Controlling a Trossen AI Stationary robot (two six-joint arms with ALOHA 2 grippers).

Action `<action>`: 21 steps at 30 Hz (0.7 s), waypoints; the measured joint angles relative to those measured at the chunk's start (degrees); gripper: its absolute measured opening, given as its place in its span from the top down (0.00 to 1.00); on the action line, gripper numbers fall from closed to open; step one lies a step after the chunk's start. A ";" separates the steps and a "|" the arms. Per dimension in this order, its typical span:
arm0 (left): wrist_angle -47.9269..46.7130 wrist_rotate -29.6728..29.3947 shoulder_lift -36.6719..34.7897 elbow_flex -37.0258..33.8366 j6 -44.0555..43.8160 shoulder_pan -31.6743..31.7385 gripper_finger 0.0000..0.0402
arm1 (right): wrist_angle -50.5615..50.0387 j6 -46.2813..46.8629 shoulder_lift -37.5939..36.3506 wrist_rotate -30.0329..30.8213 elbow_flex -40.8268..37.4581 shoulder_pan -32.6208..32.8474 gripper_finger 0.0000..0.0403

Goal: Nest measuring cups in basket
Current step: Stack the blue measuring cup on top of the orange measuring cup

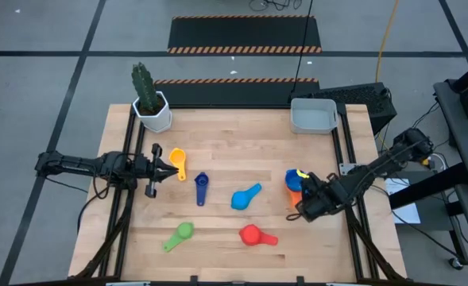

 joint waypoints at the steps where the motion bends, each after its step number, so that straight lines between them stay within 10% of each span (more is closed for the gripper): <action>1: 0.01 0.00 0.01 0.00 0.09 0.00 0.91 | -0.05 -0.32 0.00 -0.02 0.00 -0.81 0.69; 21: 0.00 -0.01 0.02 0.00 0.34 0.00 0.91 | 6.42 -1.02 0.04 0.42 -4.82 -6.13 0.69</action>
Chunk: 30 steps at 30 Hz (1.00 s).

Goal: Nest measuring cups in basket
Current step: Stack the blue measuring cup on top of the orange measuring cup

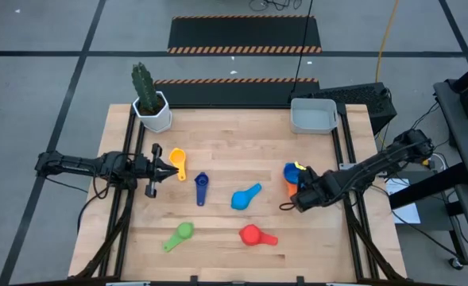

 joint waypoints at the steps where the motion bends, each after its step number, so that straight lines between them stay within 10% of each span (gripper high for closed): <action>1: 0.02 -0.01 0.00 0.00 0.00 0.00 0.91 | 1.09 -1.10 0.00 -0.02 -0.56 -0.28 0.69; 15: 1.37 -0.65 -0.02 -0.02 -0.09 0.00 0.91 | 5.35 -15.82 0.00 2.61 -2.03 -5.20 0.69; 30: 1.35 -1.47 -0.02 0.00 -0.09 0.00 0.91 | 5.15 -7.99 0.00 -5.04 -2.03 -5.33 0.49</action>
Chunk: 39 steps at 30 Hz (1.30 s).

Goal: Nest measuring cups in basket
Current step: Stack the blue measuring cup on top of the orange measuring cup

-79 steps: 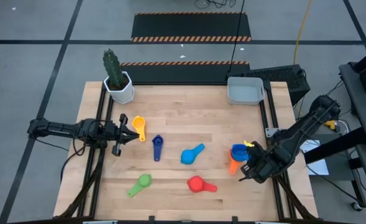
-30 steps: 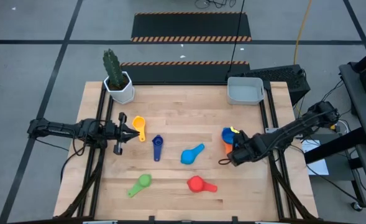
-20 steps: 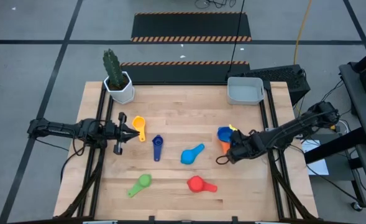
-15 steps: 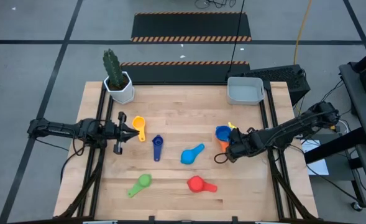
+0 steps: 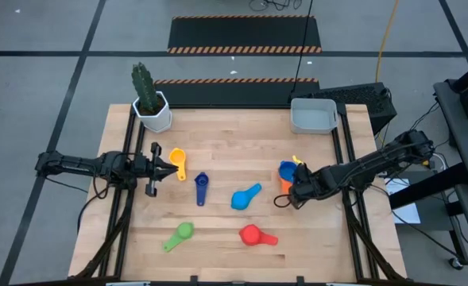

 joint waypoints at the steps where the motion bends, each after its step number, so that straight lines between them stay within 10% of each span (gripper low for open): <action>1: -0.02 -0.02 0.00 -0.02 0.00 0.00 0.91 | -0.02 0.80 0.00 -0.18 0.00 0.00 0.47; 13: -0.04 -0.02 0.00 0.00 -1.52 0.00 0.91 | 3.84 7.68 0.00 0.19 0.00 0.42 0.34; 39: 1.11 -0.02 0.01 -0.02 -1.99 0.00 0.91 | 36.34 -1.78 6.71 8.96 0.00 1.95 0.42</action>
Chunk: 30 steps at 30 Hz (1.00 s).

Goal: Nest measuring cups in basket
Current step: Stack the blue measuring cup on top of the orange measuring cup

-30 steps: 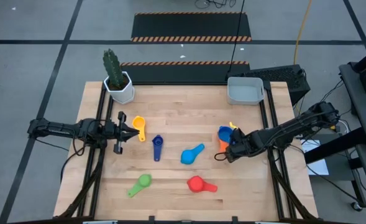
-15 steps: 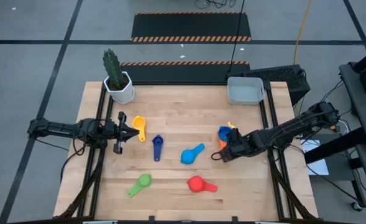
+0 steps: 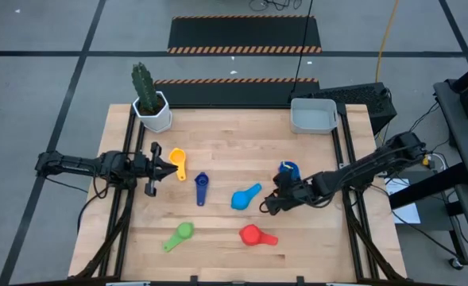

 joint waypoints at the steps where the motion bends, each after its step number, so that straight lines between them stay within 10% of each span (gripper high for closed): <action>1: 0.03 0.02 -0.01 0.02 -0.02 0.00 0.91 | 0.01 -0.01 0.64 -0.01 0.00 0.02 0.43; 30: 0.52 0.00 -0.01 0.00 0.18 0.00 0.91 | -18.42 -4.06 -3.06 -11.01 0.96 0.96 0.54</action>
